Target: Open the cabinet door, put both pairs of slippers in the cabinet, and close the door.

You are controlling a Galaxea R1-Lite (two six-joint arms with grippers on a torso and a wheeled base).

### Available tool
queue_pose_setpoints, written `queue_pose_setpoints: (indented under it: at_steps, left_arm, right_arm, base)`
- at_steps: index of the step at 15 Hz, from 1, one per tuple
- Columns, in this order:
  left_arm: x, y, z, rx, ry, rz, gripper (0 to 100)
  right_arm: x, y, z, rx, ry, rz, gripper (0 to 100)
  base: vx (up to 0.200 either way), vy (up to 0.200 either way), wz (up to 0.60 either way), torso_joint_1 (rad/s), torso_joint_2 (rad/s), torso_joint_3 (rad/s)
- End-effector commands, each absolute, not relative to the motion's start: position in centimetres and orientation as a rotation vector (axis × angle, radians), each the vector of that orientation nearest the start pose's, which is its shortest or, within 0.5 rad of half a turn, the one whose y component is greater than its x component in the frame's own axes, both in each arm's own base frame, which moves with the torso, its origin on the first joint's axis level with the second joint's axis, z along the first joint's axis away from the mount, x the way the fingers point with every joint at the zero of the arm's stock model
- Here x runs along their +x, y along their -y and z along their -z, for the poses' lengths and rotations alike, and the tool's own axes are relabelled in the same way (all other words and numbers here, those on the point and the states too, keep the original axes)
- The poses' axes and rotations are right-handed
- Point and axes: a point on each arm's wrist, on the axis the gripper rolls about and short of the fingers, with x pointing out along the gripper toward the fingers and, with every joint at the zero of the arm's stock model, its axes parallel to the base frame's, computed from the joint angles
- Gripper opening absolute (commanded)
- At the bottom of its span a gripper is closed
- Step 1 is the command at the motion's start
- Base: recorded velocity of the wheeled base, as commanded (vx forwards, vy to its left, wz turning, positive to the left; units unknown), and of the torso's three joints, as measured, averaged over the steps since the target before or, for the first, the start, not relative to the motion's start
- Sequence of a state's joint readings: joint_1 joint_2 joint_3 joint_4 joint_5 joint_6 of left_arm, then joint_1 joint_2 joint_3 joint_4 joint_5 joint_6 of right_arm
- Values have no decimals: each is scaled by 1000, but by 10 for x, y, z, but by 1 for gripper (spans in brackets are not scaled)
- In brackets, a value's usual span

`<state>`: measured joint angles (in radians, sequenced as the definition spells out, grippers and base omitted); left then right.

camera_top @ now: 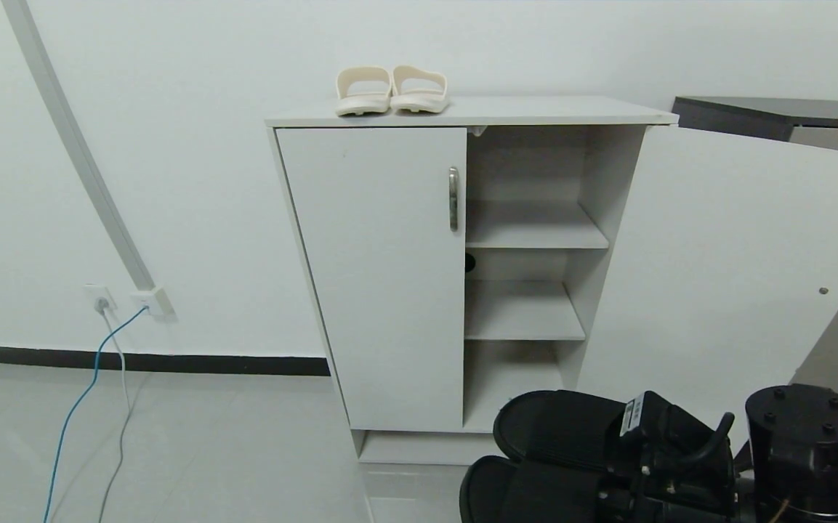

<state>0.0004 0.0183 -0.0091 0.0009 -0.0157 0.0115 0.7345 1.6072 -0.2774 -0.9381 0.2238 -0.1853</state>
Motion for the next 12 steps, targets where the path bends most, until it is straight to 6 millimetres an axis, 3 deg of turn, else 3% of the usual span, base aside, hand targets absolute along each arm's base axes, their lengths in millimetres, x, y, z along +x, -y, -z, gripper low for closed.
queue_pose_setpoints:
  at_steps: [1,5,9,12]
  left_arm:
    - [-23,1,-76,23,2,35,0]
    - [-23,1,-76,20,2,35,0]
    - [-23,1,-76,20,2,34,0]
    - [-23,1,-76,20,2,34,0]
  right_arm:
    - [161,-152,-110,-270,-304,-981,0]
    - [166,-165,-109,-263,-312,-960,0]
    - [163,-229,-111,-96,-335,-697,0]
    - [180,-270,-97,-43,-327,-536,0]
  base:
    - [0,0,0,0,0,0]
    - [0,0,0,0,0,0]
    - [0,0,0,0,0,0]
    - [0,0,0,0,0,0]
